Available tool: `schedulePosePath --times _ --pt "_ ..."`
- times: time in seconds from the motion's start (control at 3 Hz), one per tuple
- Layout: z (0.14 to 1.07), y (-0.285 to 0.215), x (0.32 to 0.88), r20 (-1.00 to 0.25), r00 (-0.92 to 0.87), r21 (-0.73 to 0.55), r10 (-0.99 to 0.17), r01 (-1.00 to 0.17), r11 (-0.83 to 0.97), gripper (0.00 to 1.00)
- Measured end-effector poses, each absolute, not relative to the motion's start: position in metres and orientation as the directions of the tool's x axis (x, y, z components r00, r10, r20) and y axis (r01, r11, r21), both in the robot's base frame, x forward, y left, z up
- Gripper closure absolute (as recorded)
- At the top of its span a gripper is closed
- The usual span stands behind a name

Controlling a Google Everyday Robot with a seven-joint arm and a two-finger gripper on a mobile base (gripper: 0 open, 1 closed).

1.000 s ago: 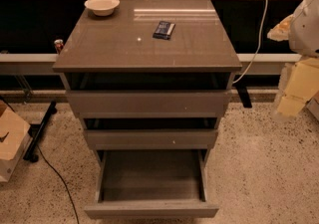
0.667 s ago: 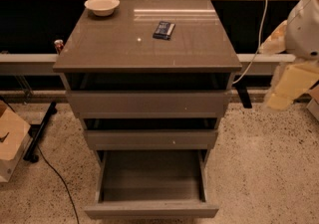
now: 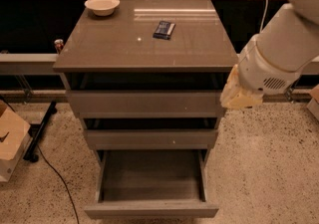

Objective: Close bottom drawer

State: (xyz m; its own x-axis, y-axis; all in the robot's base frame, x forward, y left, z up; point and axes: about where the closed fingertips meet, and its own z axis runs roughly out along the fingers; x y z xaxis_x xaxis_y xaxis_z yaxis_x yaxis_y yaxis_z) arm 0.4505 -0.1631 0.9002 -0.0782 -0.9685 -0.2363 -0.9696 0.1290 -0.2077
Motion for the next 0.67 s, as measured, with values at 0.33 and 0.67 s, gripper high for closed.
schedulePosePath --times 0.33,0.67 --pt "0.843 -0.158 0.448 -0.288 -0.081 -0.162 -0.954 -0.978 0.132 1.00" --pt "0.824 -0.158 0.457 -0.324 -0.095 -0.187 -0.941 -0.969 0.162 1.00"
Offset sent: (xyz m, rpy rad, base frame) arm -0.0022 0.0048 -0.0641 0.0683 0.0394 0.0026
